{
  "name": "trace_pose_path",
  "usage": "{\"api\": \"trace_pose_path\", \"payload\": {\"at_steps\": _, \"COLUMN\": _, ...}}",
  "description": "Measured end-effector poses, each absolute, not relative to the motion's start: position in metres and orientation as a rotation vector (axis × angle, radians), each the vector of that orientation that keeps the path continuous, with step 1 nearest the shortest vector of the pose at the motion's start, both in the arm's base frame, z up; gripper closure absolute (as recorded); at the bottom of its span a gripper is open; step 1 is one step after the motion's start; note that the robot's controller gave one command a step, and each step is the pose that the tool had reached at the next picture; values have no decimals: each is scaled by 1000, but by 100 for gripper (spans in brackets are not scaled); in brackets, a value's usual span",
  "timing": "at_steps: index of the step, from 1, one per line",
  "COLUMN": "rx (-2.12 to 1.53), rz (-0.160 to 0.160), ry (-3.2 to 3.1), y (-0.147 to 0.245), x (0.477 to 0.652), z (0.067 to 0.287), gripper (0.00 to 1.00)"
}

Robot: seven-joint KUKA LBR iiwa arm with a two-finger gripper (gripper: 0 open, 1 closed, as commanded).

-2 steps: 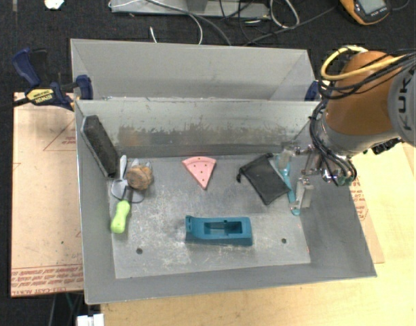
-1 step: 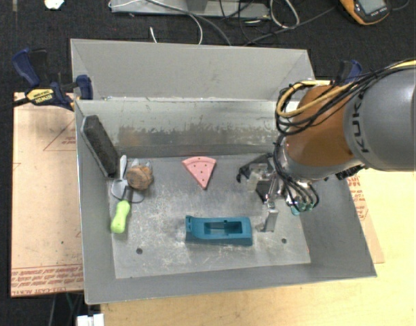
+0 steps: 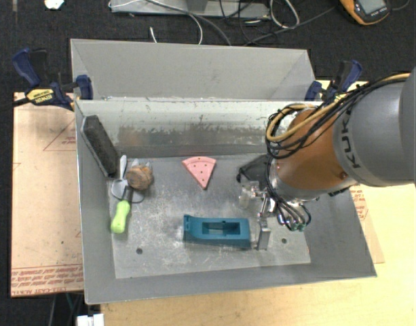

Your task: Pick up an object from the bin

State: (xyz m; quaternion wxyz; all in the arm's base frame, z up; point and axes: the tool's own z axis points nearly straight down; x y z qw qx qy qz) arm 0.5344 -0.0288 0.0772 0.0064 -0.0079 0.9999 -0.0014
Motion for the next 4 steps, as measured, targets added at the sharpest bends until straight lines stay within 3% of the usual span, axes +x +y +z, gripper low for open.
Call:
{"api": "trace_pose_path", "payload": {"at_steps": 1, "rx": -197, "rz": -2, "ry": 3131, "y": 16, "x": 514, "z": 73, "gripper": 0}}
{"api": "trace_pose_path", "payload": {"at_steps": 2, "rx": -318, "rz": -6, "ry": 3112, "y": 43, "x": 518, "z": 72, "gripper": 100}}
{"api": "trace_pose_path", "payload": {"at_steps": 3, "rx": -319, "rz": -6, "ry": 3111, "y": 43, "x": 519, "z": 72, "gripper": 100}}
{"api": "trace_pose_path", "payload": {"at_steps": 4, "rx": -417, "rz": -8, "ry": 3113, "y": 49, "x": 538, "z": 70, "gripper": 100}}
